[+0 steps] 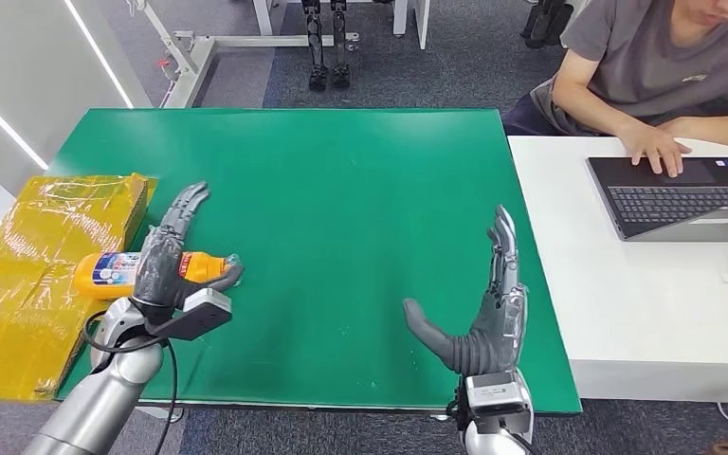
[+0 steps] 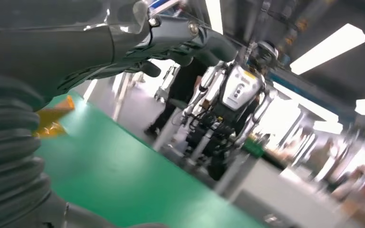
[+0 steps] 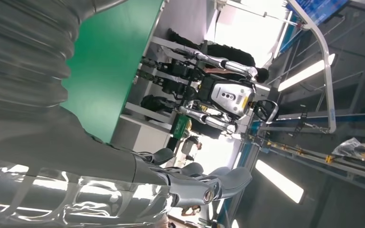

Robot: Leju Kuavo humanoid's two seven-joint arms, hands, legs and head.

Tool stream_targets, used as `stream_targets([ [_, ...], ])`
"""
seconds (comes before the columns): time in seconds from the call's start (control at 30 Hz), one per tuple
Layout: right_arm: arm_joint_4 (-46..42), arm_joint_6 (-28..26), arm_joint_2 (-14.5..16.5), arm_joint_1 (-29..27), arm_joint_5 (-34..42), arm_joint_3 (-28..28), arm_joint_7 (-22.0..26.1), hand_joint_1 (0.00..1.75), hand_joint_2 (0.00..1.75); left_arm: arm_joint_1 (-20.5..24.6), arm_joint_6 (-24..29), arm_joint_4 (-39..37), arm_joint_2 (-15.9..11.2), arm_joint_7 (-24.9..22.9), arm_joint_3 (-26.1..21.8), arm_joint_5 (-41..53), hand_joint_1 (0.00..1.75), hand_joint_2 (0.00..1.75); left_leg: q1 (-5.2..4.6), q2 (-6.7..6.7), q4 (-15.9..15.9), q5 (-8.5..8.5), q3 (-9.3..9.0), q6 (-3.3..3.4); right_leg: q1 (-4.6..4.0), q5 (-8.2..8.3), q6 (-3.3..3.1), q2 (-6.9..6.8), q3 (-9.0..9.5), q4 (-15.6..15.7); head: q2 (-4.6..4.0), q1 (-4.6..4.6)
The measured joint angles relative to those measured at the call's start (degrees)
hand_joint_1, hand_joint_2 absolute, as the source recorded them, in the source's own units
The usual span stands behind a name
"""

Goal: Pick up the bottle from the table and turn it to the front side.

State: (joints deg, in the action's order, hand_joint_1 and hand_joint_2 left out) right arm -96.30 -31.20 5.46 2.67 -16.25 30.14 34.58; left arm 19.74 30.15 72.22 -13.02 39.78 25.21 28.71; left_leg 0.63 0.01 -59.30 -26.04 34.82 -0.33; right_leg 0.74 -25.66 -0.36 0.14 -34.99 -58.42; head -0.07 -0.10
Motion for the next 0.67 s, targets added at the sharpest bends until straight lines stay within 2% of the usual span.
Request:
stream_targets([
  [0.1,-0.02,0.48,0.07,0.04,0.0,0.0,-0.57,0.0,1.75,-1.82,-2.44,6.84,1.32,0.19,-0.37,-11.0,0.0,1.75,-0.01,-0.02,0.0,0.0,0.0,0.01,0.01,0.01,0.01,-0.04,0.03,0.01,0.0,0.0],
  [0.2,0.04,0.95,0.21,0.19,0.09,0.13,-1.06,0.0,1.75,-3.7,-7.44,11.12,5.07,0.27,-1.27,-21.29,0.0,1.75,-0.02,-0.05,-0.01,0.01,0.0,0.01,0.02,0.02,0.02,-0.08,0.07,0.01,0.0,0.0],
  [0.3,0.11,1.78,0.46,0.48,-0.06,0.44,-1.4,0.0,1.75,-5.7,-9.7,14.12,9.35,0.32,-1.37,-27.81,0.0,1.75,-0.03,-0.06,-0.03,-0.01,0.0,0.03,0.03,0.03,0.03,-0.08,0.07,0.03,0.0,-0.01],
  [0.4,0.13,2.39,0.68,0.82,-0.55,0.74,-2.05,0.0,1.75,-7.21,-10.25,16.39,12.82,0.34,-1.35,-30.29,0.0,1.75,-0.03,-0.06,-0.04,-0.02,0.01,0.04,0.03,0.03,0.03,-0.08,0.07,0.04,0.0,-0.01],
  [0.53,0.21,3.11,0.99,1.2,-1.16,1.0,-2.43,0.0,1.75,-8.4,-12.54,18.06,16.09,0.34,-1.34,-31.84,0.0,1.75,-0.01,-0.06,-0.03,-0.02,0.01,0.04,0.02,0.02,0.02,-0.08,0.06,0.03,0.0,-0.01],
  [0.67,0.67,4.34,1.82,1.86,-2.24,1.07,-2.94,0.0,1.75,-8.85,-15.61,18.33,18.56,-0.17,-1.31,-28.28,0.0,1.75,0.0,-0.05,-0.02,-0.02,0.0,0.04,0.02,0.02,0.02,-0.08,0.05,0.02,0.0,0.0],
])
